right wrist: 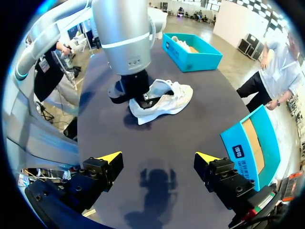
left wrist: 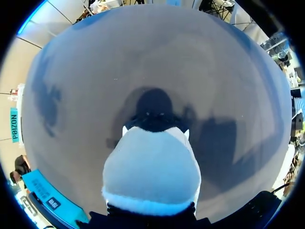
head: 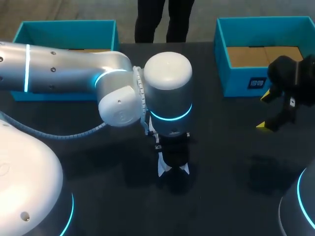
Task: Take the shoe out of the shoebox, open the shoe tongue, remove and reinsert the insole, then place the shoe into the shoebox
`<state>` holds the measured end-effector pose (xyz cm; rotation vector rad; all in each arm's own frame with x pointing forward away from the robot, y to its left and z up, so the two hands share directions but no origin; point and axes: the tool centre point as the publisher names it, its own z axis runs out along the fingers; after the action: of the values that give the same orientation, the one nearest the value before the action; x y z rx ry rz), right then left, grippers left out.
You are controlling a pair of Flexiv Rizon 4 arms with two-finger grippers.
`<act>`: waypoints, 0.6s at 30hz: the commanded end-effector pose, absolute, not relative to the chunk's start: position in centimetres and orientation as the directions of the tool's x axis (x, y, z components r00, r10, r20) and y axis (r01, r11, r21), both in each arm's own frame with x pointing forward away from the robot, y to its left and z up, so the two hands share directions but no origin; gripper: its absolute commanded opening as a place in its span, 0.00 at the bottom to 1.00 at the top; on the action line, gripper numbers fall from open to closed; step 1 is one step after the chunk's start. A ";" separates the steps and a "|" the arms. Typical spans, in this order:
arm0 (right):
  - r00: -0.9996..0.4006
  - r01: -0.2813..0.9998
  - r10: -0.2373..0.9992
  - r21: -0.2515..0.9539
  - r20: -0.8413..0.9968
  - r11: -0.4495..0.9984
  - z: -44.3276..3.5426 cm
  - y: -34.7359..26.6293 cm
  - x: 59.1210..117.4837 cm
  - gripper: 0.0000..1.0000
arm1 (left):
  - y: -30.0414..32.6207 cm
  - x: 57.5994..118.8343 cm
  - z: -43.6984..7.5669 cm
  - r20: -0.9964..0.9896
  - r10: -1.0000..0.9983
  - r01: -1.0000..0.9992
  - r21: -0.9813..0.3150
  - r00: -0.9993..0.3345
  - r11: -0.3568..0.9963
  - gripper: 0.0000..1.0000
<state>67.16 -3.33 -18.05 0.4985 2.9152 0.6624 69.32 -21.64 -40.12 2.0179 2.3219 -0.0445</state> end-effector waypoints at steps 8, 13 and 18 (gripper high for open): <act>-0.940 0.293 0.340 0.435 -0.033 0.852 -18.1 -3.3 67.3 1.00 | -21.7 71.3 -39.6 -0.031 0.984 0.979 0.100 -0.177 0.180 0.00; -0.940 0.293 0.340 0.435 -0.033 0.852 -18.1 -3.3 67.3 1.00 | -21.1 72.4 -37.6 -0.041 0.980 0.961 0.190 -0.196 0.201 0.00; -0.940 0.293 0.340 0.435 -0.033 0.852 -18.1 -3.3 67.3 1.00 | -20.9 74.1 -36.1 -0.036 0.970 0.928 0.286 -0.239 0.239 0.00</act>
<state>67.14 -3.34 -18.06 0.4988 2.9148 0.6631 74.45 -21.14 -37.54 1.8245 2.3117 0.2539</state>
